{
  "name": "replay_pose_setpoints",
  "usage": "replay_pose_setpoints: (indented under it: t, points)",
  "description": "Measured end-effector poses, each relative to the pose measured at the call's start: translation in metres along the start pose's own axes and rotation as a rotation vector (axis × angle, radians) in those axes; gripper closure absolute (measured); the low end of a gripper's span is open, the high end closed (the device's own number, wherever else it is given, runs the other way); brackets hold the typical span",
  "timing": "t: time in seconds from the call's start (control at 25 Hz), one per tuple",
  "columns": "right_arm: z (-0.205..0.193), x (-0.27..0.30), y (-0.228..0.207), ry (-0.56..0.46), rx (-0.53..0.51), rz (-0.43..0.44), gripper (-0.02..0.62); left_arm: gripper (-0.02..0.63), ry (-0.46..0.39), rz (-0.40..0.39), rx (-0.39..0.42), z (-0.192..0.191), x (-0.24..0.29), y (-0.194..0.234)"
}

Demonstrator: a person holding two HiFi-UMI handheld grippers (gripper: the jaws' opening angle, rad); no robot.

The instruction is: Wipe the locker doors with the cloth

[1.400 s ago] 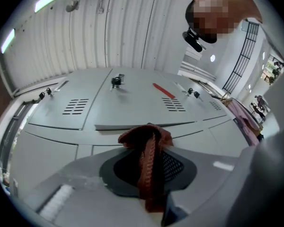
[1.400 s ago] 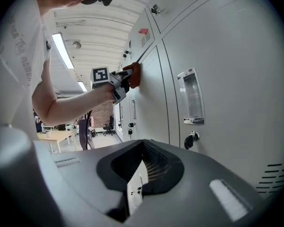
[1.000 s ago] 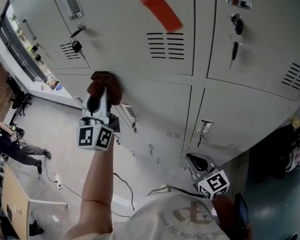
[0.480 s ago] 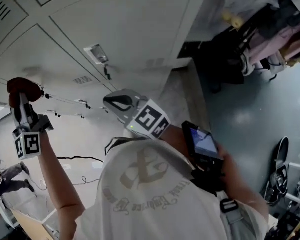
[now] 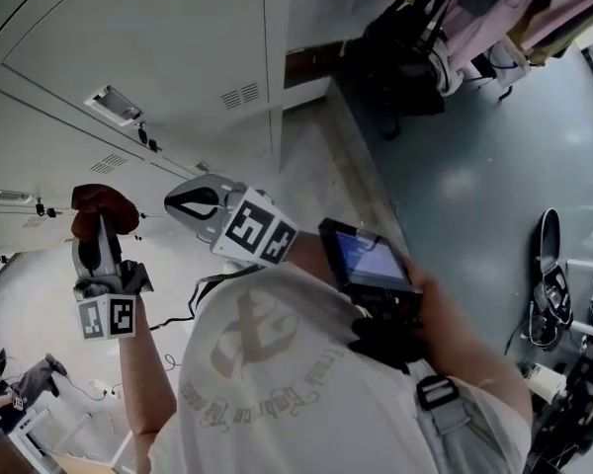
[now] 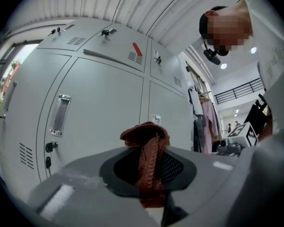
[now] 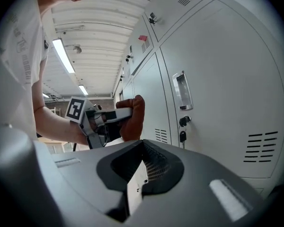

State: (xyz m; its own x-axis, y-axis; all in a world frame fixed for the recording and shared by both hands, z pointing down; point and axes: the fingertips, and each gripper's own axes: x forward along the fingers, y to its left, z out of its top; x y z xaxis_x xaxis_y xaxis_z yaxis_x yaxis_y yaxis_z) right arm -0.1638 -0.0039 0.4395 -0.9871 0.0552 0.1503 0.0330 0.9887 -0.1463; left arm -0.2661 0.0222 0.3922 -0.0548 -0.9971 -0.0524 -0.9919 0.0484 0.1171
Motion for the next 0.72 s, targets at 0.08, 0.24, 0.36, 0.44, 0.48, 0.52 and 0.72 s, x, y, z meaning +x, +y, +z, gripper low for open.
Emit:
replay_pose_setpoints:
  t: [0.08, 0.24, 0.36, 0.44, 0.48, 0.52, 0.72]
  points:
    - [-0.006, -0.041, -0.013, -0.016, 0.002, -0.005, 0.588, 0.523, 0.036, -0.024, 0.027, -0.016, 0.008, -0.043]
    - [-0.009, -0.049, -0.015, -0.017, 0.012, -0.069, 0.588, 0.523, 0.06, -0.054, 0.008, -0.035, -0.001, -0.05]
    - [-0.008, -0.038, -0.017, -0.02, 0.033, -0.11, 0.588, 0.522, 0.082, -0.082, -0.011, -0.044, -0.001, -0.043]
    - [-0.01, -0.028, -0.015, -0.012, 0.039, -0.125, 0.588, 0.522, 0.101, -0.096, -0.012, -0.048, -0.003, -0.035]
    - [-0.011, -0.022, -0.011, -0.007, 0.041, -0.127, 0.588, 0.522, 0.11, -0.103, -0.001, -0.049, -0.006, -0.031]
    - [-0.012, -0.016, -0.006, -0.005, 0.043, -0.128, 0.588, 0.522, 0.118, -0.113, 0.017, -0.05, -0.01, -0.028]
    - [-0.015, 0.002, 0.012, 0.001, 0.037, -0.163, 0.588, 0.522, 0.132, -0.167, 0.042, -0.055, -0.027, -0.02]
